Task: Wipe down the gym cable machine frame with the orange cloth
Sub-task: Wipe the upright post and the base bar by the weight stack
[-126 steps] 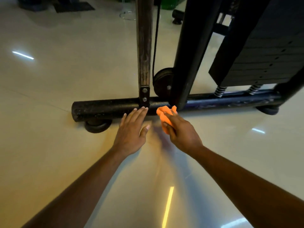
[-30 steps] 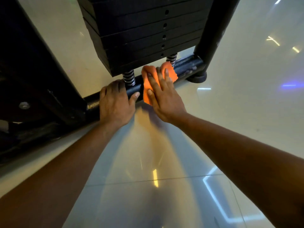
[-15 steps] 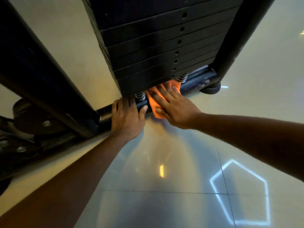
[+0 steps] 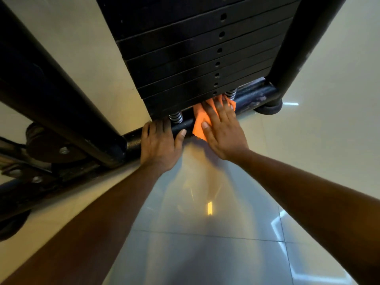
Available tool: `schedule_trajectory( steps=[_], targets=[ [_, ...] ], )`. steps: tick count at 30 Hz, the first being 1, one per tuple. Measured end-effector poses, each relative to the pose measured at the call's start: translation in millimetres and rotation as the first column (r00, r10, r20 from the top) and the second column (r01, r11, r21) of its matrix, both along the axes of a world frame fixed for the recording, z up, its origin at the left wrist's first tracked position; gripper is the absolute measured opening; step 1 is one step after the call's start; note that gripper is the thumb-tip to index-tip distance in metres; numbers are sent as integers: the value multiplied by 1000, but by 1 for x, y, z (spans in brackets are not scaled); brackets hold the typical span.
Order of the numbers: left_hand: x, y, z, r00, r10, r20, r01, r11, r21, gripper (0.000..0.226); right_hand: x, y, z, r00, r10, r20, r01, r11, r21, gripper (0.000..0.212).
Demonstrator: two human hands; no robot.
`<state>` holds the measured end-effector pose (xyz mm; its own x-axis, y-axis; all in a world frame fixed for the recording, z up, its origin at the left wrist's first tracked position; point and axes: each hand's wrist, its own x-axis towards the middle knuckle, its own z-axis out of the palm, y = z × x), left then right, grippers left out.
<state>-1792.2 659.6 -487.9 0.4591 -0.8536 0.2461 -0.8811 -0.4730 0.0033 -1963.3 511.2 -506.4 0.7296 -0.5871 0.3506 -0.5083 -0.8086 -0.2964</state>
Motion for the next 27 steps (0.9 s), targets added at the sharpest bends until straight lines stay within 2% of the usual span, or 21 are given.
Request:
schedule_trajectory(
  steps=[1, 3, 8, 13, 16, 18, 20, 23, 25, 27],
  targets=[
    [-1, 1, -1, 1000, 0, 5, 0, 1000, -6, 63, 7, 8, 0, 998, -53, 27, 52, 998, 23, 65],
    [-1, 2, -5, 1000, -9, 28, 10, 999, -31, 63, 17, 24, -3, 998, -50, 33, 49, 999, 18, 62],
    [-14, 7, -13, 994, 66, 88, -65, 998, -14, 65, -8, 7, -9, 985, 141, -101, -151, 983, -106, 64],
    [-28, 16, -28, 991, 116, 64, -114, 993, -44, 67, -5, 12, -7, 999, -8, -35, 7, 999, -37, 64],
    [-31, 16, -33, 991, 121, 55, -118, 991, -66, 67, 5, 33, -17, 995, 77, -68, -79, 997, -15, 64],
    [-31, 16, -35, 991, 121, 51, -117, 991, -68, 67, -4, 17, -16, 982, 150, -119, -158, 985, -68, 63],
    [-29, 16, -36, 993, 113, 38, -110, 991, -79, 67, -13, -3, -11, 987, 112, -115, -120, 991, -65, 64],
    [-25, 16, -37, 995, 96, 30, -93, 992, -85, 67, -4, 7, -6, 999, -44, -15, 44, 999, 10, 63],
    [-24, 17, -38, 995, 90, 36, -87, 993, -82, 67, 11, 29, -7, 1000, -20, -18, 20, 1000, 9, 63],
    [-25, 17, -37, 995, 87, 43, -83, 994, -73, 68, 11, 32, -5, 993, 82, -91, -81, 997, 8, 63]
  ],
)
